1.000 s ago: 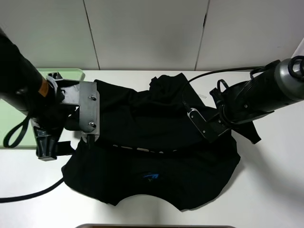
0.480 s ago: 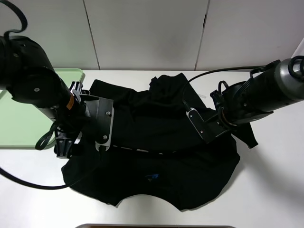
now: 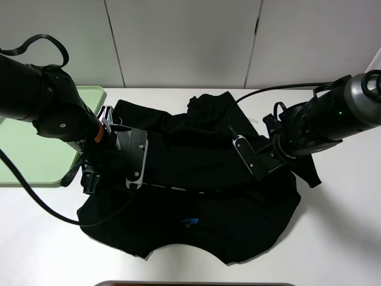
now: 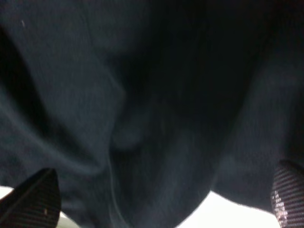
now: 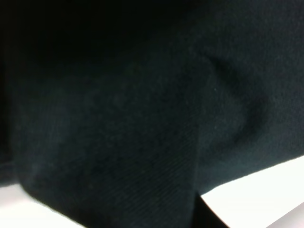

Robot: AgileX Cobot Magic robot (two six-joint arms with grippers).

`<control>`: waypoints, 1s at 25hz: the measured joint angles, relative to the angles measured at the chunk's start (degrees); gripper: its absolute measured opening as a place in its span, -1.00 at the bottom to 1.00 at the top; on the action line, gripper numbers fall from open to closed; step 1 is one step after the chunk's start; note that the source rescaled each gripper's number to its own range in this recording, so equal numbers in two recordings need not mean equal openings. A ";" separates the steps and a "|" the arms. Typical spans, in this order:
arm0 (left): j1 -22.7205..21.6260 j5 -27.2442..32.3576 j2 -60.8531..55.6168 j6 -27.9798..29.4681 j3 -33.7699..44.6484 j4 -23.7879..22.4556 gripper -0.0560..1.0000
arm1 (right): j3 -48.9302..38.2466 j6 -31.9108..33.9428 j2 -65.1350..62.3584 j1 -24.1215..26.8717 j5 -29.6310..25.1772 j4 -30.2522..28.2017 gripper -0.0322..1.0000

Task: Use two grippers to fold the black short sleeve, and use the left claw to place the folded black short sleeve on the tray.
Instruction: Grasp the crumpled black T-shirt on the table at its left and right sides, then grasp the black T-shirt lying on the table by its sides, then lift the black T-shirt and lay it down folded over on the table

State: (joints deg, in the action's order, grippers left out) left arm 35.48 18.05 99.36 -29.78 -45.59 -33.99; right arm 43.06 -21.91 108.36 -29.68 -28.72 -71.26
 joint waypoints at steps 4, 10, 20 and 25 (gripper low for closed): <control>0.00 -2.48 1.60 0.00 -0.01 -0.16 0.70 | 0.00 0.00 0.00 0.00 0.12 0.06 -0.94; -0.06 -2.43 2.91 0.00 -0.06 -0.16 0.11 | 0.00 0.00 0.00 0.00 0.92 1.31 -0.94; -0.06 2.08 2.95 0.58 -0.06 -0.20 -0.89 | 0.00 0.00 0.00 0.00 1.10 2.66 -0.94; -0.06 3.13 2.81 3.75 -0.06 -0.20 -0.89 | 0.00 1.99 0.00 -0.46 -2.27 3.64 -0.94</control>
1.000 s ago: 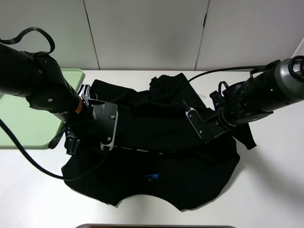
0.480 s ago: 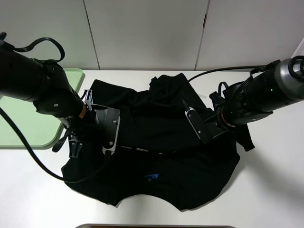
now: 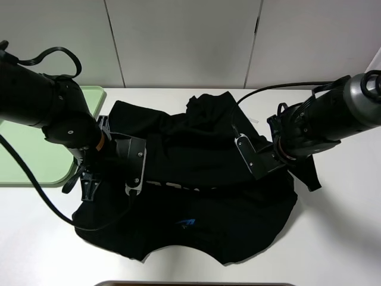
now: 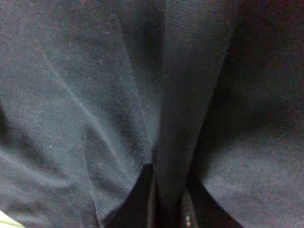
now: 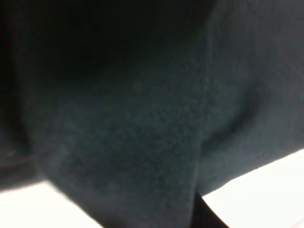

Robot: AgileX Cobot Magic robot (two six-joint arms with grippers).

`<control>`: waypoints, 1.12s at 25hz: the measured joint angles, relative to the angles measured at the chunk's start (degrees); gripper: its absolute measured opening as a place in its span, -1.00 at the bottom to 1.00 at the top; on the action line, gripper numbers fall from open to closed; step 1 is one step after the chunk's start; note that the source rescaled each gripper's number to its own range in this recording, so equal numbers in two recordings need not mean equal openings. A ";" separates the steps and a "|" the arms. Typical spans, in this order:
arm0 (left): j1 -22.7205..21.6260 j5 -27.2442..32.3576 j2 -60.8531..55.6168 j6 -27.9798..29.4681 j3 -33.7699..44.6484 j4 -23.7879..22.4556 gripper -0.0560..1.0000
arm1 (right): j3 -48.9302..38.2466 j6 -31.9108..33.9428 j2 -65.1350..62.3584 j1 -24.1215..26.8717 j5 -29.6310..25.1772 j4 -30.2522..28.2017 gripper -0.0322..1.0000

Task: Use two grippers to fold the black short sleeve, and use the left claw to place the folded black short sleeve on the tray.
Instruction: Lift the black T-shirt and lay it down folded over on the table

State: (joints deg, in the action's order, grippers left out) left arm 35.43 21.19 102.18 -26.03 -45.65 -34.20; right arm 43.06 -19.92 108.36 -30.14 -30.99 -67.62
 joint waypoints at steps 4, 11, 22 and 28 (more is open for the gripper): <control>0.00 0.41 -1.53 4.82 0.00 0.00 -0.89 | 0.00 3.77 -1.27 -0.80 -2.51 -0.94 -0.94; 0.00 5.09 -9.72 7.40 0.00 1.06 -0.89 | -0.05 11.01 -6.98 -0.81 -8.50 -1.55 -0.94; 0.06 11.36 -25.12 7.52 0.00 11.88 -0.89 | -0.10 29.20 -25.89 -0.86 -9.17 2.09 -0.94; 0.06 11.76 -36.11 7.52 0.00 20.20 -0.89 | -0.10 32.46 -39.42 -0.86 -9.58 7.69 -0.94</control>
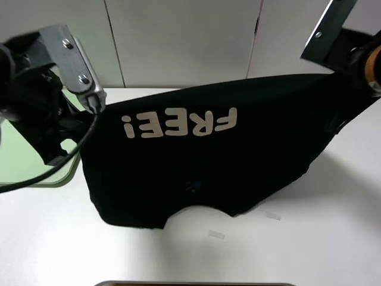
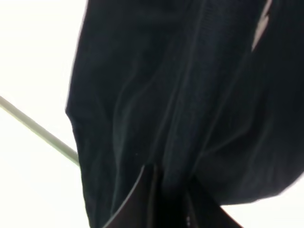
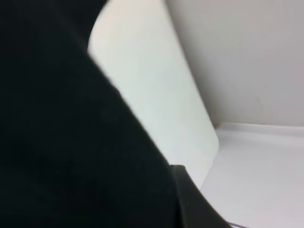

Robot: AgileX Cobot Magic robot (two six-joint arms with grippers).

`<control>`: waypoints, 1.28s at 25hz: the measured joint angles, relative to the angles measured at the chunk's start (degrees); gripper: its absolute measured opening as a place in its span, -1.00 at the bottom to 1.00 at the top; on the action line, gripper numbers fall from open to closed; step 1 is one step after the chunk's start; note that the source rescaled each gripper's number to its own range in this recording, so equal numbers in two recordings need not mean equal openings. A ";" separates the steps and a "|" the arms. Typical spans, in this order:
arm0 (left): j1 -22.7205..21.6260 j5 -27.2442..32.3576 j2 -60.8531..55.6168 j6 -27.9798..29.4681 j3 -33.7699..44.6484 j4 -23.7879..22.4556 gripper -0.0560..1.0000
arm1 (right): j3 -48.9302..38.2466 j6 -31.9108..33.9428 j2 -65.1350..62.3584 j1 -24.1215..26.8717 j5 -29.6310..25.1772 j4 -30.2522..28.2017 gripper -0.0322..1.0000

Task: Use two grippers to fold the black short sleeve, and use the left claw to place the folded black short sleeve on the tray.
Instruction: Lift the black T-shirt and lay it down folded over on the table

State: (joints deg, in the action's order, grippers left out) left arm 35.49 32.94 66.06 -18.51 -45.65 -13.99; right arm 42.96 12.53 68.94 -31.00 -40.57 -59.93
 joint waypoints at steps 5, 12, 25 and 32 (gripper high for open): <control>2.77 0.11 -9.81 -1.09 0.00 5.86 -0.89 | 0.00 -0.13 -11.85 0.00 -0.26 2.92 -0.94; 13.95 1.84 -16.09 -0.41 -5.40 12.48 -0.89 | 0.00 -15.84 -26.32 0.00 -1.38 6.59 -0.94; 18.00 5.13 -10.51 3.83 -9.64 -4.12 -0.89 | 1.94 -21.90 -25.37 0.00 5.25 7.36 -0.94; 14.19 10.63 5.91 17.30 -9.64 -26.76 -0.89 | 1.94 -7.10 -3.83 3.39 11.28 -5.24 -0.94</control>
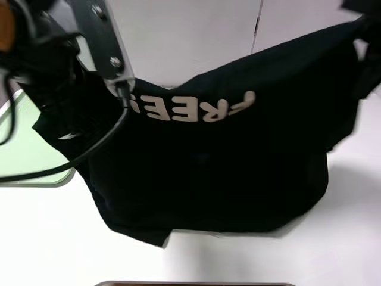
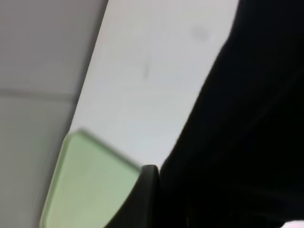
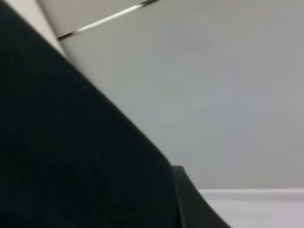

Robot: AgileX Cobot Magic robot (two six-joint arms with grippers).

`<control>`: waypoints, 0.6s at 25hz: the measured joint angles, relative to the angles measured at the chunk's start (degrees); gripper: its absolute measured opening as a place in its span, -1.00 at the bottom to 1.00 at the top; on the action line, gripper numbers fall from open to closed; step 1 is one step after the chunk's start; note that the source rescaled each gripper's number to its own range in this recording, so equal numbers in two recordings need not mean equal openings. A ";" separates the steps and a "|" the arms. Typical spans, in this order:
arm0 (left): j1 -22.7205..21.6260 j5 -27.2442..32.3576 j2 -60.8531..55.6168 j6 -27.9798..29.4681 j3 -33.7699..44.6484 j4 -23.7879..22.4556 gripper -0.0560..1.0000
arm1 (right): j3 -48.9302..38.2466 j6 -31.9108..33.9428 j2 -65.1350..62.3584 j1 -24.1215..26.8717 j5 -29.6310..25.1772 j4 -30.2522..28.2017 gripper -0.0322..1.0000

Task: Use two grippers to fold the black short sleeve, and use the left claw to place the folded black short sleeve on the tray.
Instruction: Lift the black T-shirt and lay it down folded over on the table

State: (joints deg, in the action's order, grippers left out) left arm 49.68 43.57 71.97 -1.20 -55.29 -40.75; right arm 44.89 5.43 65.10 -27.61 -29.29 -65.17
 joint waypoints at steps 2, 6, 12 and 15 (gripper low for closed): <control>-3.32 0.44 3.67 1.20 0.00 -0.98 -0.89 | 0.00 8.42 6.07 2.35 0.84 -6.22 -0.94; -8.98 -1.17 9.46 3.15 0.00 -1.09 -0.89 | 0.00 23.88 16.85 5.32 3.15 -17.94 -0.94; -13.59 -4.34 12.66 2.52 0.00 -1.34 -0.89 | 0.03 37.58 27.38 5.66 3.68 -32.68 -0.94; -13.70 -5.73 12.90 -1.99 0.00 -1.39 -0.89 | 1.65 40.49 31.06 6.13 3.20 -34.05 -0.94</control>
State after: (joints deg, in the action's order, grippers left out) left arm 35.98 37.85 84.86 -3.19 -55.29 -42.14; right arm 46.54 45.93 96.16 -21.49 -26.09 -99.22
